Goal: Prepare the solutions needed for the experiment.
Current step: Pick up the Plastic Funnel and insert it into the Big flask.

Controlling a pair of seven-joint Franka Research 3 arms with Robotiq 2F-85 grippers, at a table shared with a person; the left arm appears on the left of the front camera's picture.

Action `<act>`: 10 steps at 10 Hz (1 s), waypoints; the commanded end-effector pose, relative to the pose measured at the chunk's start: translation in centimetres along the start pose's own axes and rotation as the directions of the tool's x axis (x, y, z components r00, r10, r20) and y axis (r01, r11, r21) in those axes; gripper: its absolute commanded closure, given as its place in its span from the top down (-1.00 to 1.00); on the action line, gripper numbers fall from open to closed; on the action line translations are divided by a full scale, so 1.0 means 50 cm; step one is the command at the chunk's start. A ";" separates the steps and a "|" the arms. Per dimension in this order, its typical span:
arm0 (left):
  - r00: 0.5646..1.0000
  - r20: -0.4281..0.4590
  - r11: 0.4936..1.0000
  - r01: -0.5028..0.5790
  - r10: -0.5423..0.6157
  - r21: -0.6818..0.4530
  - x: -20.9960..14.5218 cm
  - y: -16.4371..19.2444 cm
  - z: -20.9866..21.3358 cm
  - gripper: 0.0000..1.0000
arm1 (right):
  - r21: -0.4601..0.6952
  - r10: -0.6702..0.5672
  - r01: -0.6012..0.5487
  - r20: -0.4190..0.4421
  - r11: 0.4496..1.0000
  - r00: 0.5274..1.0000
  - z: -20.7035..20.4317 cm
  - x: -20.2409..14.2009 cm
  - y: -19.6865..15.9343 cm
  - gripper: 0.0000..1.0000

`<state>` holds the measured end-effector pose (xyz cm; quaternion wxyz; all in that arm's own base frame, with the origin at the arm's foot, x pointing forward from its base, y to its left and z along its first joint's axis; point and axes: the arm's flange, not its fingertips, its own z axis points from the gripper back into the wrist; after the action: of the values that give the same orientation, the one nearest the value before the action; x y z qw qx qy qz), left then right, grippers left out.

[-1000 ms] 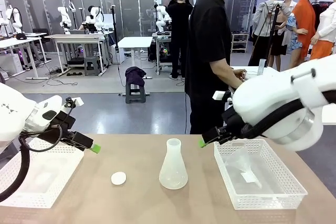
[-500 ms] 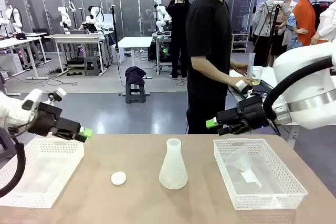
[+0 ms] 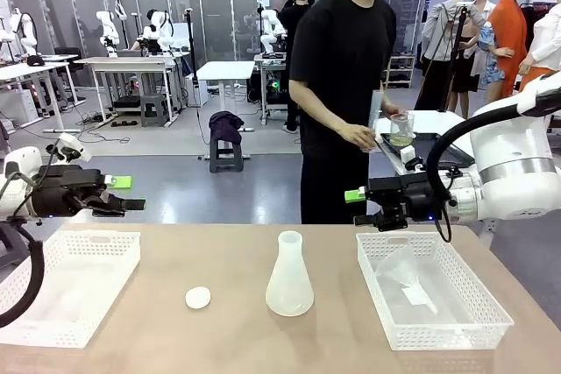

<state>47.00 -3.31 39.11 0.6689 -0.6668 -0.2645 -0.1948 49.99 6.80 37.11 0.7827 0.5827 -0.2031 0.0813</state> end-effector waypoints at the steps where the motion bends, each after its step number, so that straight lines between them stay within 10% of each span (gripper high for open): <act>1: 0.998 -0.009 0.996 -0.068 0.068 -0.057 0.038 0.075 0.007 1.00 | 0.037 -0.019 0.017 0.050 0.999 0.999 0.011 0.019 0.011 1.00; 10: 0.997 0.009 0.994 -0.077 0.078 -0.078 0.027 0.076 0.008 1.00 | 0.100 -0.032 0.023 0.086 0.995 0.996 0.037 0.024 0.011 1.00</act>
<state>50.57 -2.45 37.04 0.6407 -0.7102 -0.2356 -0.1718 50.44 5.01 38.52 0.7433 0.6273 -0.2257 0.0551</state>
